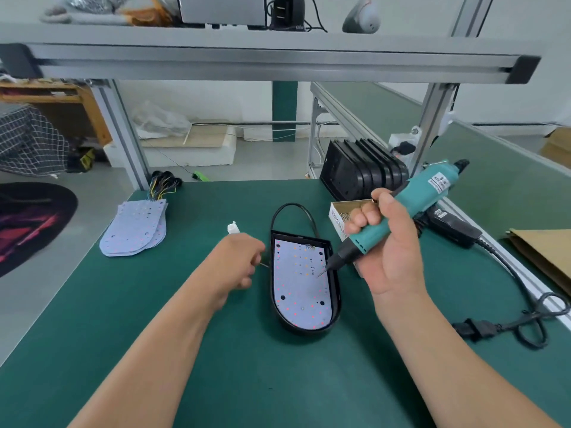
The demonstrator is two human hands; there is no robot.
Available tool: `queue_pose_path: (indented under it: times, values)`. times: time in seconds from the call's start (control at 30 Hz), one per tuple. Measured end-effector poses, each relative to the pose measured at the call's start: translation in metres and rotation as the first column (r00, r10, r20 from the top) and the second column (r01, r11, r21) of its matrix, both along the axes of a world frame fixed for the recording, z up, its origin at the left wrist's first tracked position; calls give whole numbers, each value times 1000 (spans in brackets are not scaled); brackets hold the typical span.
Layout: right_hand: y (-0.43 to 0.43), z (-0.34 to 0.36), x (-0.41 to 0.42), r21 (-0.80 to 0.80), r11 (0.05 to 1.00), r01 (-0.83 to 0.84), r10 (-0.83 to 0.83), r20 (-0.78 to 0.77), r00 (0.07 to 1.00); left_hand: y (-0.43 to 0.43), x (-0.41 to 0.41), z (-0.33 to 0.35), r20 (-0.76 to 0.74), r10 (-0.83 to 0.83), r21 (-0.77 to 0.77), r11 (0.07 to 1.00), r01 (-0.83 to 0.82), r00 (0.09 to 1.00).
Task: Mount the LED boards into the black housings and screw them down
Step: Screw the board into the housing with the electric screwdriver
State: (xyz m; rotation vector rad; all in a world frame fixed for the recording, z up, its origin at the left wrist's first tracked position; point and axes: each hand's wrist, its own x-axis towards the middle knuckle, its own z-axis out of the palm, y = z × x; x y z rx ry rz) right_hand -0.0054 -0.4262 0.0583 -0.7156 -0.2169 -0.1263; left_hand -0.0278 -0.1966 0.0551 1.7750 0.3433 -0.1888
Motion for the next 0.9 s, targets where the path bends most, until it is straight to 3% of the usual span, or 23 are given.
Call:
queue_pose_path:
  times: [0.1, 0.23, 0.5, 0.67, 0.9]
  values:
    - [-5, -4, 6, 37, 999, 31, -30, -39, 999, 7, -1, 3, 1, 117, -408, 907, -106, 993]
    - [-6, -5, 8, 55, 998, 29, -28, -35, 999, 9, 0, 2, -18, 112, -600, 794, -101, 993]
    - [-6, -2, 6, 59, 998, 35, -32, -45, 998, 7, -2, 3, 116, 88, -640, 768, 7, 989]
    - [-7, 0, 5, 81, 996, 25, -22, -34, 999, 1, -8, 5, 180, -10, -650, 750, 126, 984]
    - [-7, 6, 2, 118, 993, 16, -16, -5, 1000, -2, -15, 5, 268, -166, -516, 807, 287, 949]
